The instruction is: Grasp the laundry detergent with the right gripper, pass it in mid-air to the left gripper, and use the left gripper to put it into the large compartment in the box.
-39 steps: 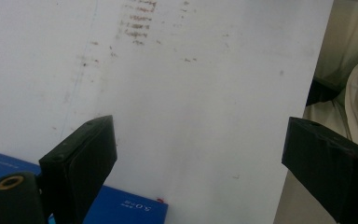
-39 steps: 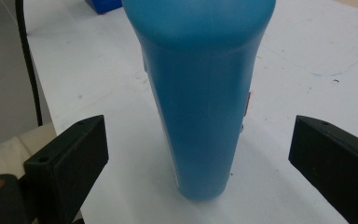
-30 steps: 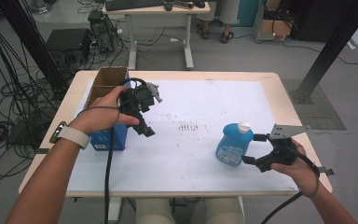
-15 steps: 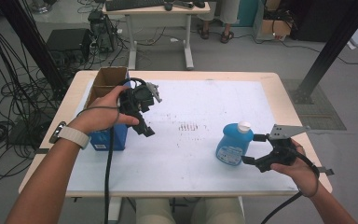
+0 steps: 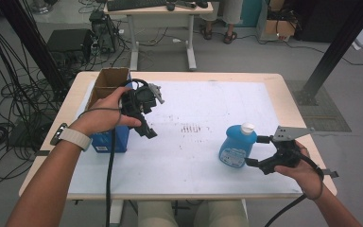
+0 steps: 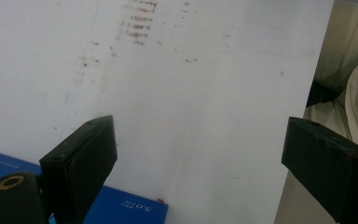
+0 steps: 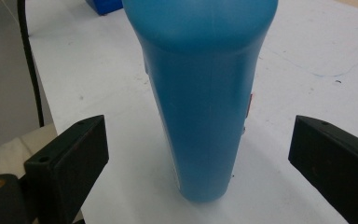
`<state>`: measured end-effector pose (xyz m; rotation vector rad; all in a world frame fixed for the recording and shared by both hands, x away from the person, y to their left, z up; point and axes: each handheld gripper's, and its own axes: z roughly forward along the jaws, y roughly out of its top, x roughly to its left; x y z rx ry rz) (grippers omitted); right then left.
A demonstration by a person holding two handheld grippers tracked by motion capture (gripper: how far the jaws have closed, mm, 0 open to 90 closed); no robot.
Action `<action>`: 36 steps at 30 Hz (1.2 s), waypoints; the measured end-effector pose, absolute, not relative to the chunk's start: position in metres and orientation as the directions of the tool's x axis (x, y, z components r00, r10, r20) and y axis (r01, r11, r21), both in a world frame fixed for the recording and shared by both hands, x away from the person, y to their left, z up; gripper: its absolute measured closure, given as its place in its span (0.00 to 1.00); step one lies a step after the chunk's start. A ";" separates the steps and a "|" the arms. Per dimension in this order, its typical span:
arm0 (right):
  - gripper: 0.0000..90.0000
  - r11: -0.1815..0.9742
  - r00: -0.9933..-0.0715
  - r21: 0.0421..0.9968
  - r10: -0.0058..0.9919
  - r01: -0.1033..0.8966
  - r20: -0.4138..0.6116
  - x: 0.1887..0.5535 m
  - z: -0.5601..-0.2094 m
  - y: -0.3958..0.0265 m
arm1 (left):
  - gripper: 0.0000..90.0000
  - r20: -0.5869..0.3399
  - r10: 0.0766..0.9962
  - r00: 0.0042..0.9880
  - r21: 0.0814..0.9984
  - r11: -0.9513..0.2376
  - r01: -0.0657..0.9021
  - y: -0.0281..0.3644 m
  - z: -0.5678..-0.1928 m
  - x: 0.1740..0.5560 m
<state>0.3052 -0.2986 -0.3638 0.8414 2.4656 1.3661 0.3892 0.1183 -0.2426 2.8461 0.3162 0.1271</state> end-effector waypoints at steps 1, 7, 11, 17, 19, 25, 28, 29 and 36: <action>0.05 0.411 -0.818 0.828 0.567 0.382 0.096 0.305 -0.364 -0.299 | 0.12 0.057 0.227 0.972 0.279 -0.939 0.203 0.118 -0.242 0.389; 0.06 0.408 -0.819 0.826 0.564 0.389 0.107 0.305 -0.364 -0.298 | 0.12 0.058 0.228 0.972 0.278 -0.939 0.203 0.118 -0.242 0.389; 0.06 0.408 -0.821 0.827 0.561 0.387 0.108 0.305 -0.364 -0.297 | 0.12 0.059 0.229 0.972 0.282 -0.937 0.203 0.119 -0.242 0.389; 0.06 0.407 -0.819 0.827 0.563 0.389 0.108 0.305 -0.364 -0.298 | 0.12 0.062 0.225 0.972 0.281 -0.939 0.200 0.119 -0.242 0.389; 0.06 0.407 -0.820 0.828 0.563 0.386 0.106 0.305 -0.364 -0.298 | 0.12 0.061 0.225 0.972 0.280 -0.939 0.200 0.119 -0.242 0.389; 0.06 0.401 -0.816 0.830 0.569 0.388 0.107 0.305 -0.365 -0.299 | 0.12 0.058 0.226 0.972 0.286 -0.937 0.201 0.119 -0.242 0.389; 0.06 0.399 -0.814 0.831 0.571 0.388 0.106 0.305 -0.365 -0.299 | 0.11 0.060 0.222 0.973 0.280 -0.939 0.197 0.119 -0.242 0.389; 0.06 0.399 -0.814 0.831 0.571 0.388 0.106 0.305 -0.365 -0.299 | 0.11 0.061 0.226 0.972 0.282 -0.938 0.200 0.119 -0.242 0.389; 0.06 0.400 -0.814 0.830 0.571 0.389 0.106 0.305 -0.364 -0.299 | 0.11 0.063 0.225 0.972 0.281 -0.939 0.199 0.119 -0.242 0.389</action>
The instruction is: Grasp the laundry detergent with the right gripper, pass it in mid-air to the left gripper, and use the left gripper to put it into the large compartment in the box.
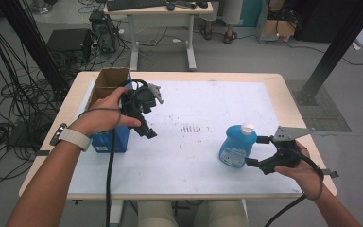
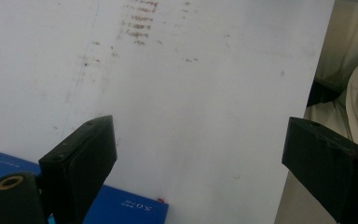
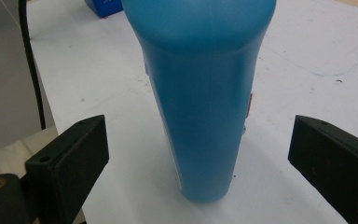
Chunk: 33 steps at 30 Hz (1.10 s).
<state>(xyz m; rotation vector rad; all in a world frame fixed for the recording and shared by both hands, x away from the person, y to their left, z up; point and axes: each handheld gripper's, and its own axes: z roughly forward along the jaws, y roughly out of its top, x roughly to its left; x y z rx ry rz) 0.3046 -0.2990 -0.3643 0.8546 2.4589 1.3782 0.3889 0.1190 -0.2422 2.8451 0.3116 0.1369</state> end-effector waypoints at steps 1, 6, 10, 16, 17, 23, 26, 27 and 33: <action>0.06 0.400 -0.814 0.830 0.571 0.389 0.106 0.304 -0.364 -0.299 | 0.11 0.063 0.229 0.971 0.280 -0.938 0.203 0.119 -0.242 0.389; 0.06 0.401 -0.816 0.833 0.569 0.382 0.100 0.304 -0.365 -0.299 | 0.11 0.065 0.225 0.972 0.278 -0.940 0.199 0.119 -0.242 0.389; 0.06 0.400 -0.815 0.832 0.570 0.385 0.103 0.304 -0.365 -0.299 | 0.11 0.065 0.224 0.972 0.276 -0.940 0.199 0.119 -0.242 0.389; 0.06 0.401 -0.815 0.831 0.569 0.387 0.105 0.304 -0.365 -0.299 | 0.11 0.065 0.228 0.972 0.277 -0.939 0.202 0.119 -0.242 0.389; 0.06 0.401 -0.816 0.831 0.569 0.387 0.105 0.304 -0.365 -0.299 | 0.11 0.065 0.228 0.971 0.277 -0.939 0.202 0.119 -0.242 0.389; 0.06 0.401 -0.816 0.831 0.569 0.386 0.104 0.304 -0.365 -0.299 | 0.11 0.065 0.226 0.972 0.276 -0.940 0.200 0.119 -0.242 0.389; 0.06 0.398 -0.819 0.836 0.564 0.377 0.101 0.305 -0.366 -0.299 | 0.11 0.065 0.226 0.972 0.278 -0.940 0.200 0.119 -0.242 0.389; 0.06 0.398 -0.819 0.837 0.564 0.376 0.100 0.305 -0.366 -0.299 | 0.11 0.065 0.226 0.972 0.277 -0.940 0.200 0.119 -0.243 0.389; 0.06 0.397 -0.815 0.832 0.570 0.387 0.107 0.304 -0.366 -0.299 | 0.11 0.066 0.226 0.972 0.278 -0.940 0.200 0.119 -0.242 0.389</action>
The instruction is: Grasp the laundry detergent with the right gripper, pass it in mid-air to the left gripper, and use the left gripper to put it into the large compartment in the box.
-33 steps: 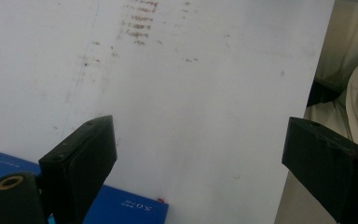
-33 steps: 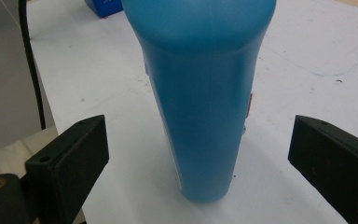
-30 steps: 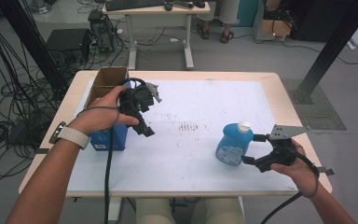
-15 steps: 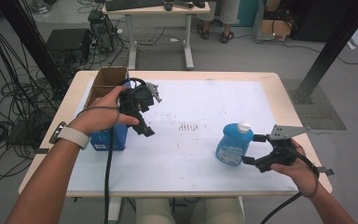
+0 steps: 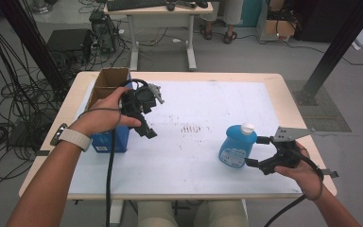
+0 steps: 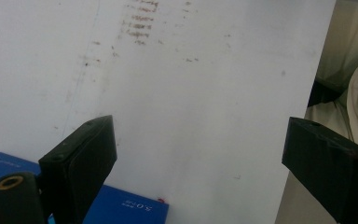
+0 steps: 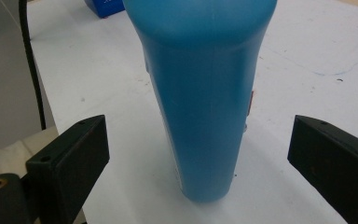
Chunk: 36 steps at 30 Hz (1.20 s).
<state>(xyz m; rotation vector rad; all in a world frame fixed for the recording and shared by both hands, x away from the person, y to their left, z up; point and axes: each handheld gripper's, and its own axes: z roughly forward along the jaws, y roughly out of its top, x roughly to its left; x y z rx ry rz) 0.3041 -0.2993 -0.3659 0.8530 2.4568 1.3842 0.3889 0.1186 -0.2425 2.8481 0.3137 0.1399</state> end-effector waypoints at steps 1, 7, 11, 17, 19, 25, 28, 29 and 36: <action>0.06 0.397 -0.815 0.832 0.570 0.387 0.107 0.304 -0.366 -0.299 | 0.11 0.065 0.227 0.972 0.279 -0.939 0.200 0.119 -0.243 0.389; 0.06 0.391 -0.815 0.834 0.568 0.390 0.114 0.304 -0.366 -0.299 | 0.11 0.067 0.228 0.971 0.281 -0.939 0.201 0.119 -0.243 0.389; 0.06 0.392 -0.815 0.834 0.568 0.389 0.113 0.304 -0.367 -0.299 | 0.11 0.065 0.233 0.970 0.279 -0.938 0.206 0.119 -0.242 0.389; 0.06 0.391 -0.816 0.836 0.568 0.386 0.111 0.304 -0.366 -0.299 | 0.11 0.064 0.233 0.970 0.282 -0.937 0.206 0.119 -0.243 0.389; 0.06 0.390 -0.814 0.836 0.570 0.387 0.111 0.304 -0.366 -0.299 | 0.11 0.065 0.232 0.971 0.283 -0.937 0.205 0.119 -0.243 0.389; 0.06 0.390 -0.814 0.835 0.571 0.387 0.110 0.304 -0.367 -0.299 | 0.11 0.065 0.232 0.971 0.283 -0.937 0.205 0.119 -0.243 0.389; 0.06 0.390 -0.813 0.836 0.572 0.387 0.110 0.305 -0.367 -0.299 | 0.11 0.065 0.232 0.971 0.282 -0.937 0.205 0.119 -0.243 0.389; 0.06 0.389 -0.813 0.836 0.571 0.386 0.110 0.305 -0.368 -0.299 | 0.11 0.065 0.231 0.971 0.279 -0.938 0.205 0.119 -0.243 0.389; 0.06 0.393 -0.825 0.845 0.557 0.362 0.095 0.307 -0.370 -0.299 | 0.11 0.069 0.228 0.971 0.281 -0.938 0.200 0.119 -0.243 0.390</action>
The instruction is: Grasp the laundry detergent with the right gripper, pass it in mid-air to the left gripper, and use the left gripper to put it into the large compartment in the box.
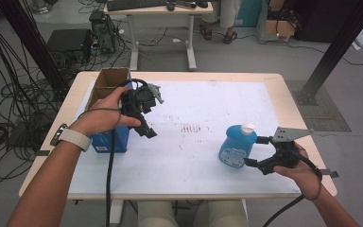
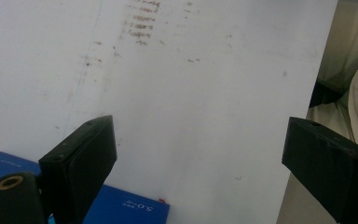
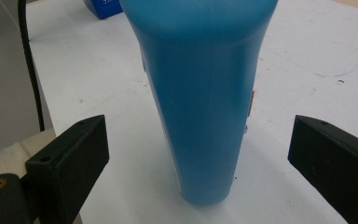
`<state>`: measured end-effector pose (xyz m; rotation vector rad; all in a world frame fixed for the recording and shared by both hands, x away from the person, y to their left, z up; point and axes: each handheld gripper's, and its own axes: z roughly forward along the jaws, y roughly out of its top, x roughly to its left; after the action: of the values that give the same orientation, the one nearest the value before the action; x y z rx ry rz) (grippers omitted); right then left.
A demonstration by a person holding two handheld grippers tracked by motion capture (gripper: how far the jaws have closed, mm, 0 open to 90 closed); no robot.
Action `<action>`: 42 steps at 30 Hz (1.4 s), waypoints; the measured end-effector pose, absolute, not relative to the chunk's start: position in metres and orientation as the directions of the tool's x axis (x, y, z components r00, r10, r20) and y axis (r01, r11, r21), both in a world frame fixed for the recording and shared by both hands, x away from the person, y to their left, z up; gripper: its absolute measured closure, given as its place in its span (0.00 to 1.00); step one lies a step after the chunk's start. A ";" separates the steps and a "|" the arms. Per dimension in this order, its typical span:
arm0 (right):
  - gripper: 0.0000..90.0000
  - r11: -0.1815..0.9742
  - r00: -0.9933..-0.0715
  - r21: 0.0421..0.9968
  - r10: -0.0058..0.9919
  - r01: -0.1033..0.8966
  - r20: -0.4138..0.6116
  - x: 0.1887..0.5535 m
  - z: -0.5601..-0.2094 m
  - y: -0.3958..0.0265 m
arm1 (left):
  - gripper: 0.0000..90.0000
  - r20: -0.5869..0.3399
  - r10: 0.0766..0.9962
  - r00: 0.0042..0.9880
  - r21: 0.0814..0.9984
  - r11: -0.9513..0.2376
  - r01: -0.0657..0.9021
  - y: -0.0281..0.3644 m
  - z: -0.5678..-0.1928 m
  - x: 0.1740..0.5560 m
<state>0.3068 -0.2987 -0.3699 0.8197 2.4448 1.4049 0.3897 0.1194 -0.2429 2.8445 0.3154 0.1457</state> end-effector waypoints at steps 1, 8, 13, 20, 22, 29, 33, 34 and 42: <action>0.06 0.391 -0.823 0.844 0.560 0.367 0.098 0.307 -0.370 -0.299 | 0.11 0.068 0.228 0.971 0.279 -0.939 0.201 0.119 -0.243 0.390; 0.05 0.384 -0.827 0.854 0.555 0.352 0.091 0.310 -0.375 -0.297 | 0.11 0.066 0.230 0.971 0.284 -0.937 0.202 0.118 -0.244 0.390; 0.05 0.382 -0.827 0.855 0.555 0.350 0.090 0.312 -0.376 -0.295 | 0.11 0.066 0.231 0.971 0.280 -0.938 0.204 0.118 -0.244 0.390; 0.06 0.388 -0.833 0.863 0.549 0.325 0.067 0.316 -0.380 -0.291 | 0.11 0.068 0.231 0.971 0.280 -0.938 0.204 0.118 -0.244 0.390; 0.06 0.386 -0.826 0.858 0.559 0.339 0.075 0.315 -0.381 -0.290 | 0.11 0.067 0.231 0.971 0.281 -0.938 0.204 0.118 -0.244 0.390; 0.06 0.381 -0.833 0.866 0.549 0.324 0.071 0.319 -0.387 -0.285 | 0.11 0.067 0.235 0.970 0.281 -0.937 0.208 0.118 -0.244 0.390; 0.07 0.375 -0.828 0.865 0.555 0.335 0.080 0.320 -0.389 -0.283 | 0.11 0.070 0.231 0.971 0.279 -0.939 0.203 0.119 -0.244 0.390; 0.07 0.375 -0.835 0.870 0.545 0.321 0.073 0.321 -0.390 -0.282 | 0.11 0.069 0.234 0.970 0.281 -0.937 0.206 0.119 -0.244 0.390; 0.10 0.369 -0.842 0.881 0.536 0.295 0.058 0.324 -0.394 -0.278 | 0.11 0.057 0.236 0.970 0.278 -0.937 0.212 0.120 -0.249 0.390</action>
<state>0.3242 -0.2780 -0.3938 0.7423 2.3916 1.4642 0.3904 0.1197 -0.2487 2.8465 0.3302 0.1300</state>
